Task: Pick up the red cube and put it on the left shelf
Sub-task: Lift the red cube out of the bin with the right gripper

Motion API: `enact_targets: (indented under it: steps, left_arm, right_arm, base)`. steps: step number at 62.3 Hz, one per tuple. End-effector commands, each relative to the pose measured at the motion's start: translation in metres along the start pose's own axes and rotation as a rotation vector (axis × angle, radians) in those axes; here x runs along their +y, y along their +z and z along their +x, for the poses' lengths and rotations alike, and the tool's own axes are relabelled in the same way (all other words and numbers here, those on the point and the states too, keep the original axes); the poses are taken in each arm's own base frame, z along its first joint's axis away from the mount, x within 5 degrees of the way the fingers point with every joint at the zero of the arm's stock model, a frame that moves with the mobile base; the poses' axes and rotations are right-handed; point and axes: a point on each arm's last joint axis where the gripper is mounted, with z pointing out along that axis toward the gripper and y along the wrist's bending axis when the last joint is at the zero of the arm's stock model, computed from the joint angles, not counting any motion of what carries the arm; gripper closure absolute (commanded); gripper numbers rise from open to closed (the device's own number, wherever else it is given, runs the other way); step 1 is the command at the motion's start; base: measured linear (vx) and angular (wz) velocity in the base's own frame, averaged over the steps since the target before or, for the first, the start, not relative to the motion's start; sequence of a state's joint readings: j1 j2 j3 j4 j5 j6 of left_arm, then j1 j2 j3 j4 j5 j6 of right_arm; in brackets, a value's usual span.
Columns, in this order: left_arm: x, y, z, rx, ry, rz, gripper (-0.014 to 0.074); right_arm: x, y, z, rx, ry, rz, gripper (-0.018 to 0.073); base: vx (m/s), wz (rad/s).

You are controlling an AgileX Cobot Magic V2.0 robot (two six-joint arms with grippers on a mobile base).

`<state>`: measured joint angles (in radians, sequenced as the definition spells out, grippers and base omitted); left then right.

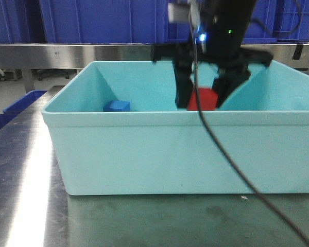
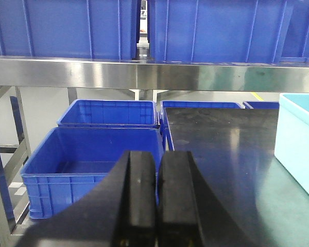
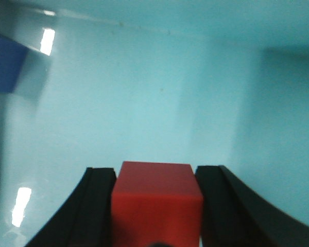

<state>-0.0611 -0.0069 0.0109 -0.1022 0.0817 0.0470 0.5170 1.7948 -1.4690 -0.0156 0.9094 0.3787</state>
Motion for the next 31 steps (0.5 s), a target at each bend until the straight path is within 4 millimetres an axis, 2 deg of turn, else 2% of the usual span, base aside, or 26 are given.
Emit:
enact_targets:
  steps: [1,10,19,31]
  left_arm:
    - [0.001,0.0,-0.001,-0.08,-0.009,-0.005,0.0495]
    - [0.001,0.0,-0.001,-0.08,-0.009,-0.005,0.0495]
    - [0.001,0.0,-0.001,-0.08,-0.009,-0.005,0.0495]
    - [0.001,0.0,-0.001,-0.08,-0.009,-0.005,0.0495]
  right_arm:
    - [-0.003,-0.062,-0.012,-0.197,-0.05,-0.015,0.0507]
    - [-0.014,-0.103,-0.005,-0.287,-0.113,0.049,0.0507]
    - [-0.038,-0.134,0.011,-0.35,-0.142,0.155,0.0507]
    - [-0.087,-0.151,0.044,-0.368,-0.041,0.228,0.0507]
  base:
    - [0.0,0.0]
    - [-0.02,-0.1]
    - [-0.01,-0.07]
    - [0.0,0.0]
